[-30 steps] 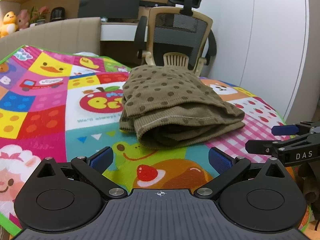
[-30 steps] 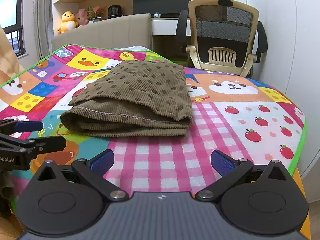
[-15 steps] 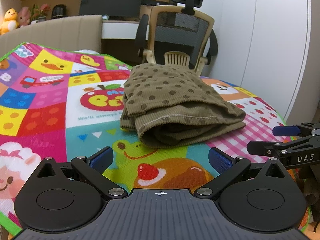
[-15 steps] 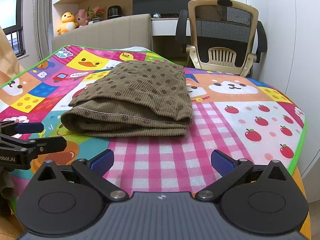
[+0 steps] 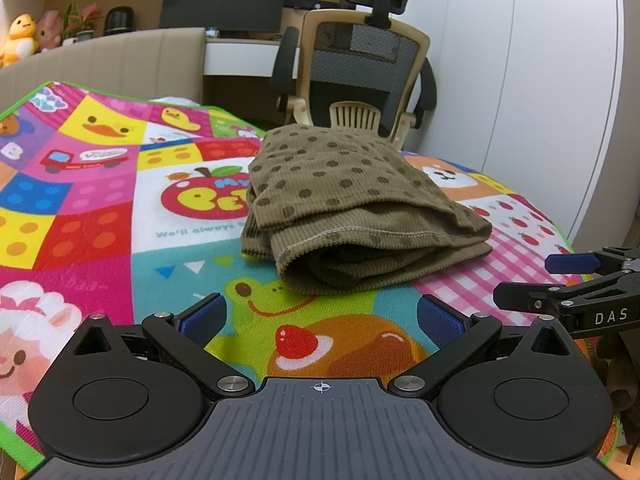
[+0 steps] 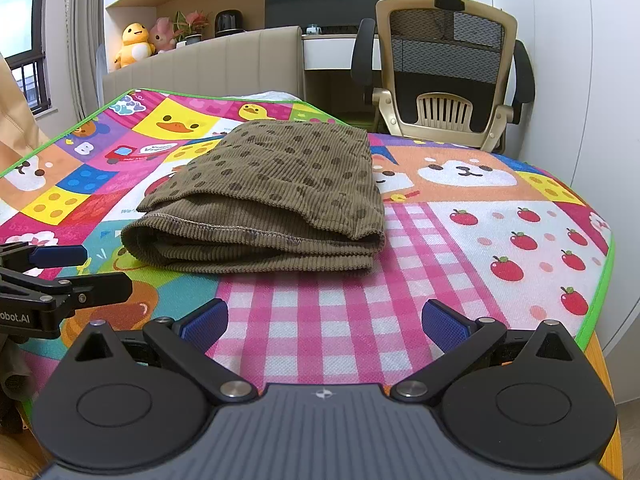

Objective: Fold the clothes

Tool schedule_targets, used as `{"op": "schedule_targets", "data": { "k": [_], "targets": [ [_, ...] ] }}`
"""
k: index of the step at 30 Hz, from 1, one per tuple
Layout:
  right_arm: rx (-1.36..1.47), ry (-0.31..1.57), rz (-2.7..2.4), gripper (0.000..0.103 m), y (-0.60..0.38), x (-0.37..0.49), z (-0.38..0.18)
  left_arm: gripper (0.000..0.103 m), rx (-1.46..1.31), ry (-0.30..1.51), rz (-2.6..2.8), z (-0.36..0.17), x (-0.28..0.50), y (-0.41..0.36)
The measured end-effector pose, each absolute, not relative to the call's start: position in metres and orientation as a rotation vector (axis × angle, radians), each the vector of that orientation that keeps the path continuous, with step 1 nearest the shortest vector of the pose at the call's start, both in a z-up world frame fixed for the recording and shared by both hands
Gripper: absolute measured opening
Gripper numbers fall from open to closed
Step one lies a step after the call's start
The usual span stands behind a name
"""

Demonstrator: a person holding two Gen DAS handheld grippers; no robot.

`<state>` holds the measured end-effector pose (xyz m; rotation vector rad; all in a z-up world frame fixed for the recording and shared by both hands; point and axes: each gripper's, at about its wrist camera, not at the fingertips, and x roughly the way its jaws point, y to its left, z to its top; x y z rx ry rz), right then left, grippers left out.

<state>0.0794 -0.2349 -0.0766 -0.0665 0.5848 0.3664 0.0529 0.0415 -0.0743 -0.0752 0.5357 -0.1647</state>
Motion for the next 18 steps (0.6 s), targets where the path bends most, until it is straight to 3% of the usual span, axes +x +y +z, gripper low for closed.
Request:
{"op": "schedule_targets", "data": {
  "k": [18],
  "targets": [
    [-0.067,0.593,0.364,0.103,-0.2348,0.0802,-0.0769,0.103,-0.08,0.54,-0.166,-0.0746,0.0534,0.0426]
  ]
}}
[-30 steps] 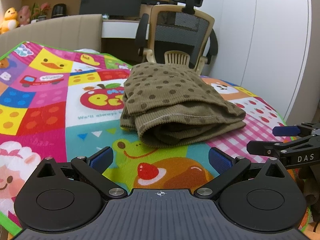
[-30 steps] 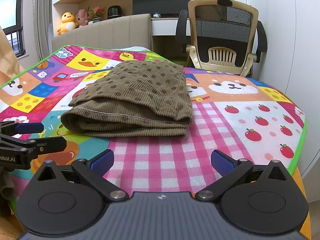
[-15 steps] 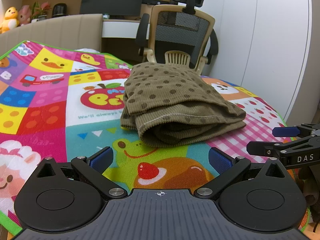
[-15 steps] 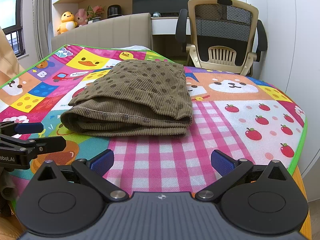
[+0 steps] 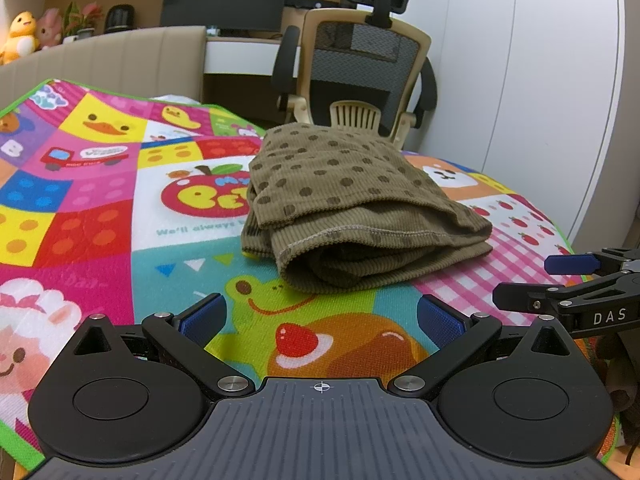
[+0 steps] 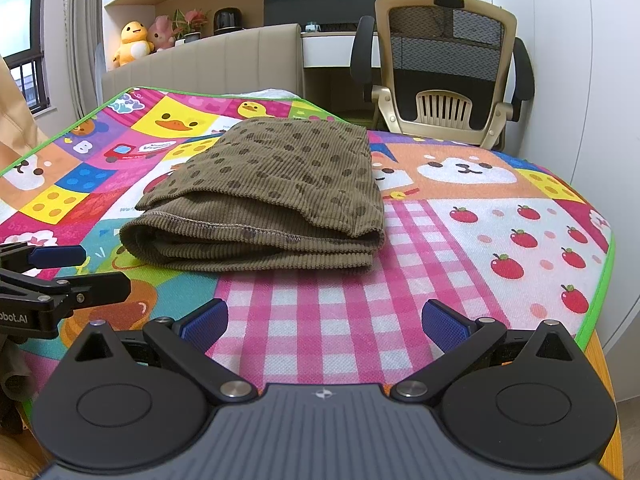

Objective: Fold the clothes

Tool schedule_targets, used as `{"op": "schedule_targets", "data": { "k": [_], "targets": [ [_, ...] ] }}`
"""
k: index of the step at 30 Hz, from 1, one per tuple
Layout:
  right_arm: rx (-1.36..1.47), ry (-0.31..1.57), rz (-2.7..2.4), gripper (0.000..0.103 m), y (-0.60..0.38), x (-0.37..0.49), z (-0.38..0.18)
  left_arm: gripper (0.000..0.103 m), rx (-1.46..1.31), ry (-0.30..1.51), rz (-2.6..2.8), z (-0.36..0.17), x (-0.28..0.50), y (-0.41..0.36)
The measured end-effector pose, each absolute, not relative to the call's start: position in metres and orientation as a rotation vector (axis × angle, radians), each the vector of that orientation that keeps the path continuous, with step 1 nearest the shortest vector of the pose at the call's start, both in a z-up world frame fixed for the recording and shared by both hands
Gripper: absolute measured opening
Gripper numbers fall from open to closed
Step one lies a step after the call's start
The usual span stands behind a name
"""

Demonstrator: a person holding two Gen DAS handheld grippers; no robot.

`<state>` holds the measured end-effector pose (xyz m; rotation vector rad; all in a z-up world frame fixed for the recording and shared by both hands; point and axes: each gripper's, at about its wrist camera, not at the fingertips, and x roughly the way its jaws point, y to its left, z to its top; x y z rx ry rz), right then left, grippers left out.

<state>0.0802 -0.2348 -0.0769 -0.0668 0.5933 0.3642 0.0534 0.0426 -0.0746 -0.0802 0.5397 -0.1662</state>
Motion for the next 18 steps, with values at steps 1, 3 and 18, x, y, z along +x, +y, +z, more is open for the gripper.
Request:
{"op": "schedule_targets", "data": {
  "k": [1,3,18],
  "targets": [
    [-0.067,0.593,0.364,0.103,-0.2346,0.0802,-0.0769,0.103,-0.081,0.54,-0.166,-0.0746,0.0534,0.0426],
    [-0.067,0.594,0.363,0.103,-0.2341,0.0804,-0.077,0.103,-0.082,0.54,-0.166,-0.0747,0.0534,0.0427],
    [-0.066,0.599,0.364,0.103,-0.2344,0.0814,-0.0775,0.103,-0.083,0.543,-0.165,-0.0749,0.0539,0.043]
  ]
}}
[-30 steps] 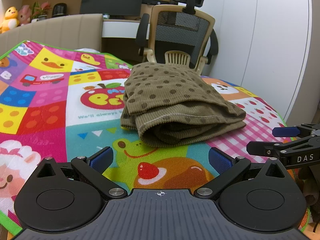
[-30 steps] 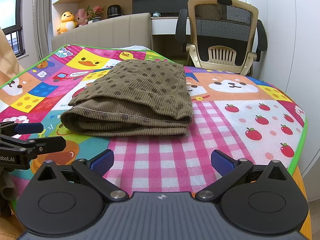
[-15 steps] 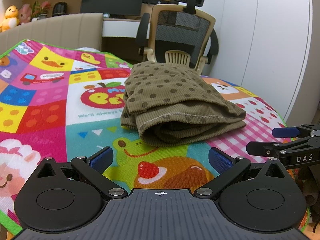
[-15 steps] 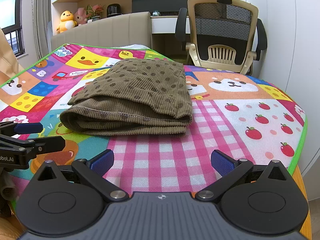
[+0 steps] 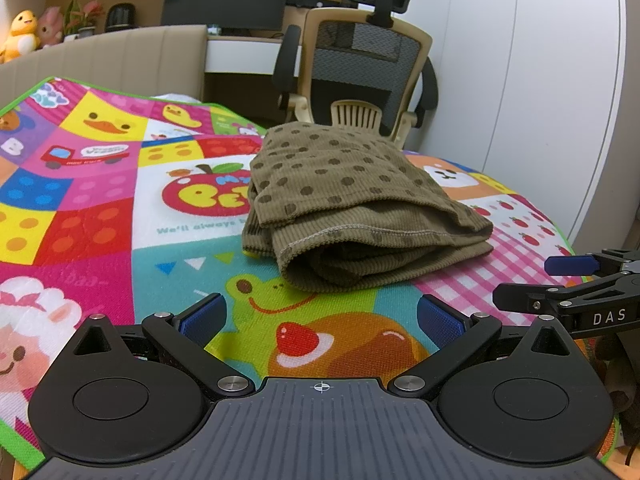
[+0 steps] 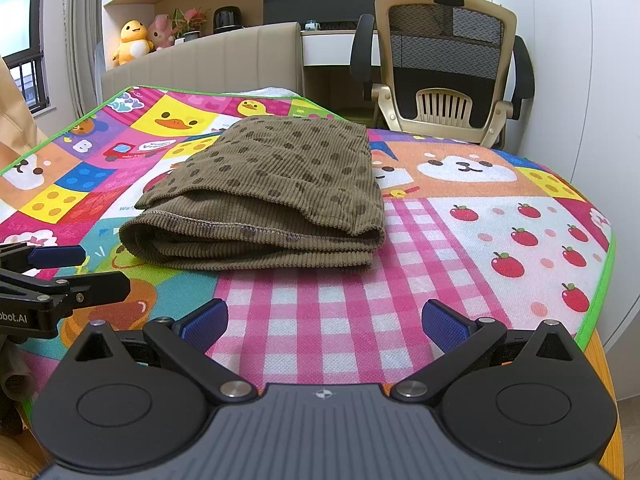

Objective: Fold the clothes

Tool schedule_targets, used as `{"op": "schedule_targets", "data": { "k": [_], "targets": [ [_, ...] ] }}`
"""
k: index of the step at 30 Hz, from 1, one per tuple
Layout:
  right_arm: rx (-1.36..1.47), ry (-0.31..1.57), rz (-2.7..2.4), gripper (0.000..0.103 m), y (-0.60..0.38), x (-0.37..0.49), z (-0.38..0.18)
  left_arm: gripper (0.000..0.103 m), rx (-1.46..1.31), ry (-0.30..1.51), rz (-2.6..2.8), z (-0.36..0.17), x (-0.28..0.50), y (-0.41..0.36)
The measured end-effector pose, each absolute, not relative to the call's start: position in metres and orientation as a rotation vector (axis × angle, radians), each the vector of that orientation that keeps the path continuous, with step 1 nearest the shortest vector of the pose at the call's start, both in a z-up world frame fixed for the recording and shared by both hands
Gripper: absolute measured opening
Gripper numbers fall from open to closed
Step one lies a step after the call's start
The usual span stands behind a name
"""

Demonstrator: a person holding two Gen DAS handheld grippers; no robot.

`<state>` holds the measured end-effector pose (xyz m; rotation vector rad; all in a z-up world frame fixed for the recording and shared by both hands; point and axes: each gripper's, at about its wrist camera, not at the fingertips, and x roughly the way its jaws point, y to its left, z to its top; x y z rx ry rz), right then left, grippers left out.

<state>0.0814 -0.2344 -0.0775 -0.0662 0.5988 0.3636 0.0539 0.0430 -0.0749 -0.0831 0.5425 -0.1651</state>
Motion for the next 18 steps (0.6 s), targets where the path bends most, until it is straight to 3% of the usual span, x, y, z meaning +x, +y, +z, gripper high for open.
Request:
{"op": "schedule_targets", "data": {
  "k": [18],
  "targets": [
    [-0.069,0.607,0.363,0.103,-0.2341,0.0823,-0.078,0.103,-0.091,0.554,-0.164,-0.0751,0.0548,0.0434]
  ]
}}
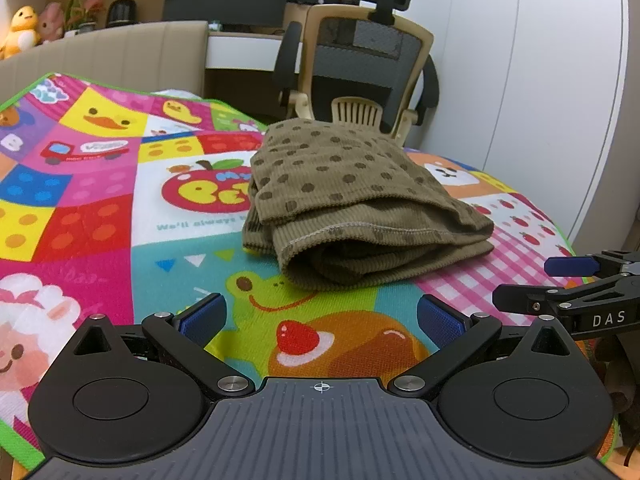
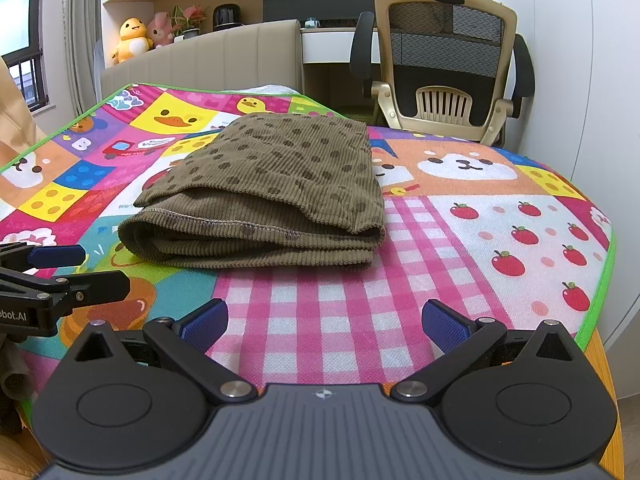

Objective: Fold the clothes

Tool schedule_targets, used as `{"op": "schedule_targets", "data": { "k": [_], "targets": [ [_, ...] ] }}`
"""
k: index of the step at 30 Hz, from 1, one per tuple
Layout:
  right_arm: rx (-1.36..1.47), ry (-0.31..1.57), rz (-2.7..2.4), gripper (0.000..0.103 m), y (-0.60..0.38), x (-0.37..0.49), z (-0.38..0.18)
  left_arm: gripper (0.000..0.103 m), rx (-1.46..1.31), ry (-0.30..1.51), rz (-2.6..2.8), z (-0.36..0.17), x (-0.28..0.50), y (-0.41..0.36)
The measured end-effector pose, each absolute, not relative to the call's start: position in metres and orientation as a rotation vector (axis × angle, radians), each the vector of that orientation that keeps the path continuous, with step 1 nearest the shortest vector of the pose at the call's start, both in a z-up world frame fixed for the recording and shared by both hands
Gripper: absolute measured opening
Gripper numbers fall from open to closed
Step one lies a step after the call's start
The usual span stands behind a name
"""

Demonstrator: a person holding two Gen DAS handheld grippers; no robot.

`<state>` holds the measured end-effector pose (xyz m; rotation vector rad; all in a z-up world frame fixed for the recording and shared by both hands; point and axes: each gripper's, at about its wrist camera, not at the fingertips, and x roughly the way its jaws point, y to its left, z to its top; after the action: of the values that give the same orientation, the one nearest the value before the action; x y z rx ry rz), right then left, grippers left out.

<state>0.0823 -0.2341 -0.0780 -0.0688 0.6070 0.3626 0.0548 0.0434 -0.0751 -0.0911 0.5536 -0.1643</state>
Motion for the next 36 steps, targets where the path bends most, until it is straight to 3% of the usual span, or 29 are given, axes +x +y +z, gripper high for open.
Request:
{"op": "schedule_targets", "data": {
  "k": [36],
  "targets": [
    [-0.075,0.611,0.351,0.103,-0.233,0.082,-0.078,0.103,-0.026,0.587,-0.131,-0.067,0.047,0.032]
  ]
}}
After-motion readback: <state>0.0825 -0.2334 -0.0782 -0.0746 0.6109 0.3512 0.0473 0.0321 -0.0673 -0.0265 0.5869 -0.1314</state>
